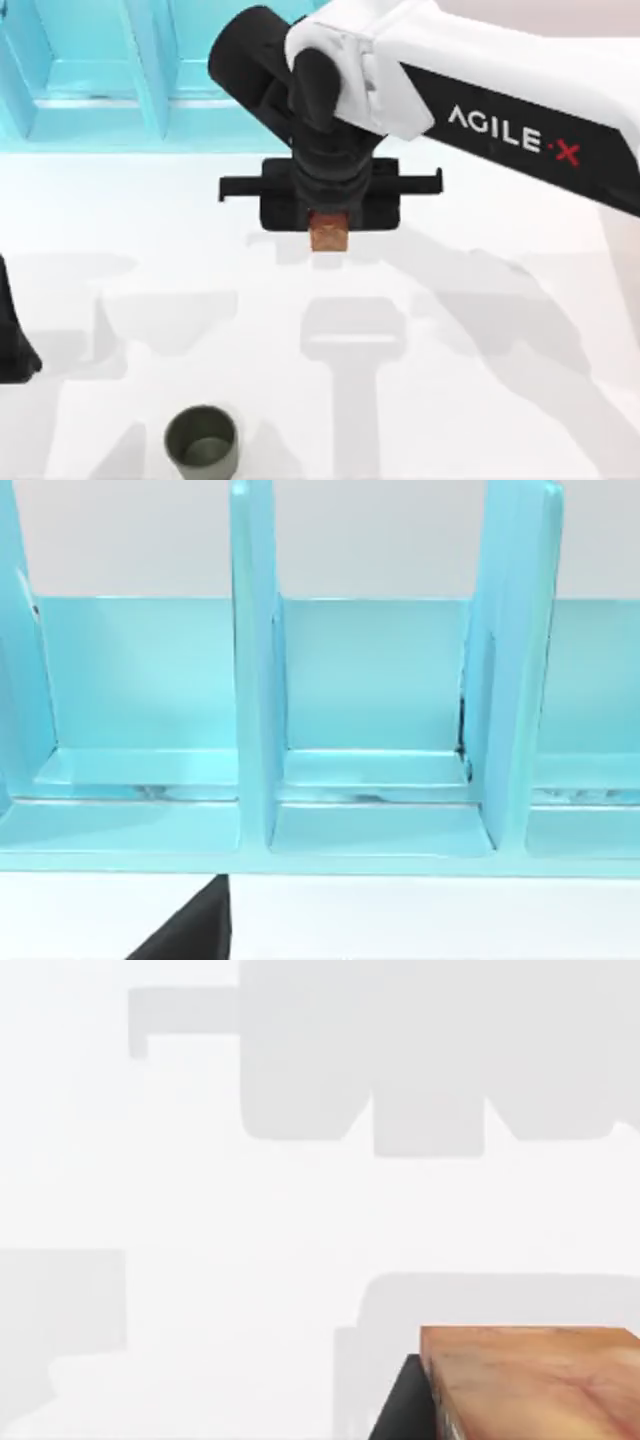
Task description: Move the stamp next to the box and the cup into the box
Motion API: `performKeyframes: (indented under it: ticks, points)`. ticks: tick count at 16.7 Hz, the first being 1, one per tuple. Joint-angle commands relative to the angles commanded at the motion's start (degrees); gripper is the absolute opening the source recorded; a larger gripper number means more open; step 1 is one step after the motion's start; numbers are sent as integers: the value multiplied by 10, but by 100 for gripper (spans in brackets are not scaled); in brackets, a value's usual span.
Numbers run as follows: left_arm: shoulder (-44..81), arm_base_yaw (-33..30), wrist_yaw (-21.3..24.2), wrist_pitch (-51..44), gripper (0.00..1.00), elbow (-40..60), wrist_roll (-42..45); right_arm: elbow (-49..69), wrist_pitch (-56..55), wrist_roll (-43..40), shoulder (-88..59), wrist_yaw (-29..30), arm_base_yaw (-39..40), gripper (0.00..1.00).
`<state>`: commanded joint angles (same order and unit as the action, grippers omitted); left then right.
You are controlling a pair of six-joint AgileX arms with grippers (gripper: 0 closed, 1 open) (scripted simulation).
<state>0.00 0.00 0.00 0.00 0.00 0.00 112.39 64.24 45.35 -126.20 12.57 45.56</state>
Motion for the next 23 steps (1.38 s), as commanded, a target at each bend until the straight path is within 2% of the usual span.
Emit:
performKeyframes:
  ticks: [7,23]
  points:
    - [0,0,0,0,100,0,0,-14,-1,-9,5,-1,-5,0]
    - [0,0,0,0,100,0,0,-245,-62,-164,205,-50,-169,0]
